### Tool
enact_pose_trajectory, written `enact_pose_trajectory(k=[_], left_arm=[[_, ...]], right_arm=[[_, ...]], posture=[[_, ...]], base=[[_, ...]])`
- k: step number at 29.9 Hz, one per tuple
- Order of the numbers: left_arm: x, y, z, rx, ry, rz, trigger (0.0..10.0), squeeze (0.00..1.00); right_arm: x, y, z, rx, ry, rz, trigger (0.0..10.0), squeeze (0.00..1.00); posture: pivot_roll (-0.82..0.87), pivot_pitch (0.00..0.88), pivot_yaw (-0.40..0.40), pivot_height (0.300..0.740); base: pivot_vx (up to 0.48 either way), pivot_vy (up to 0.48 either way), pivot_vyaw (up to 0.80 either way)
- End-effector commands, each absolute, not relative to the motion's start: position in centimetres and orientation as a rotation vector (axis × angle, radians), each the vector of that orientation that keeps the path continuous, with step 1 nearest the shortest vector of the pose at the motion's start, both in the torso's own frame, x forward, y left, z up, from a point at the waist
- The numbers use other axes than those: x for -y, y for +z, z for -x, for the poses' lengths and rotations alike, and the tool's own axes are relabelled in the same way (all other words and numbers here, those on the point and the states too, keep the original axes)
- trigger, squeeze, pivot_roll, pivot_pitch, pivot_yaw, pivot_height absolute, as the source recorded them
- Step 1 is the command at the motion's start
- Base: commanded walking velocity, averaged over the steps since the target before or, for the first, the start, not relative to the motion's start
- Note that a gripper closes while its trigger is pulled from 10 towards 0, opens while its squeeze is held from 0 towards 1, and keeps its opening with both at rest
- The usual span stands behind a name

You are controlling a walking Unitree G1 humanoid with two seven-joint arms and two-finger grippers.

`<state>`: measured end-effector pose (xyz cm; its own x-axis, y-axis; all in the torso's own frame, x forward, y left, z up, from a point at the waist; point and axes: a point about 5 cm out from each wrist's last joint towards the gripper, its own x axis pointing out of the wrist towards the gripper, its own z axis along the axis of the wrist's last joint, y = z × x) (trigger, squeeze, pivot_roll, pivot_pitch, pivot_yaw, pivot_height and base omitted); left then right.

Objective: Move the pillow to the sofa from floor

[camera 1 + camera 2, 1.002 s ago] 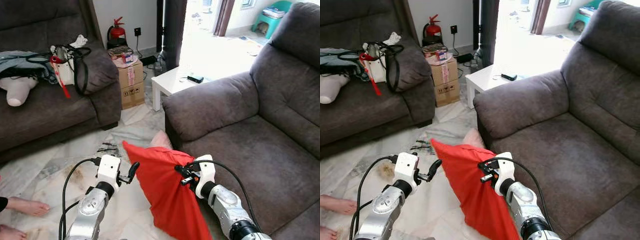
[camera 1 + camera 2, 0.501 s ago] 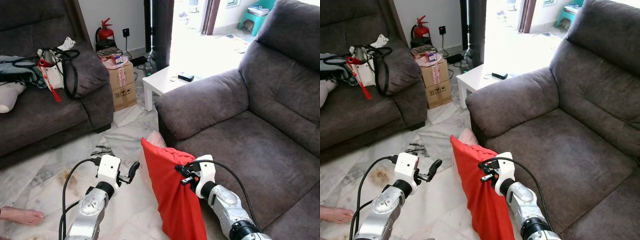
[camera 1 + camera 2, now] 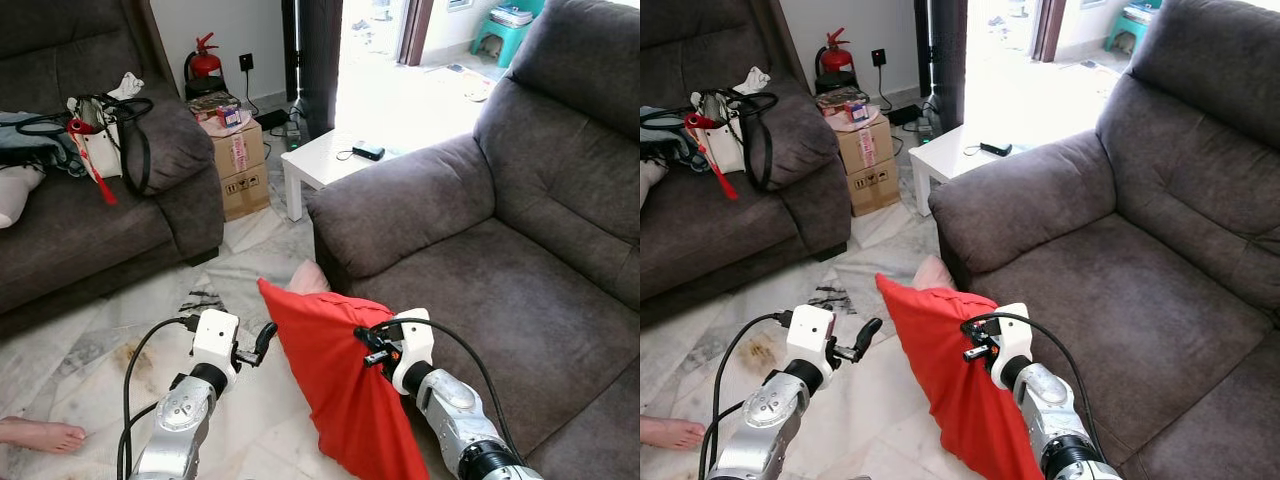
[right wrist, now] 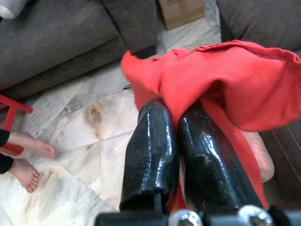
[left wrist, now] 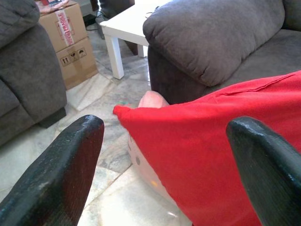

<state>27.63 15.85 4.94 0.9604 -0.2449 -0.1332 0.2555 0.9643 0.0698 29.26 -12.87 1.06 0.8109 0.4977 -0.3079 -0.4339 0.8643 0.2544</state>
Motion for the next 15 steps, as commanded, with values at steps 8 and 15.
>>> enact_pose_trajectory(k=[8,15], left_arm=[[-16.08,4.63,-27.57,-0.131,-0.243,-0.088,10.0,0.00],[-16.12,4.64,-27.61,-0.125,-0.244,-0.096,10.0,0.00]], right_arm=[[12.51,3.13,-30.75,-0.255,0.499,-0.169,10.0,0.00],[12.50,3.11,-30.75,-0.255,0.497,-0.168,10.0,0.00]], posture=[[0.08,0.061,-0.014,0.740],[0.08,0.063,-0.014,0.740]], base=[[0.000,0.000,-0.77],[0.000,0.297,-0.77]])
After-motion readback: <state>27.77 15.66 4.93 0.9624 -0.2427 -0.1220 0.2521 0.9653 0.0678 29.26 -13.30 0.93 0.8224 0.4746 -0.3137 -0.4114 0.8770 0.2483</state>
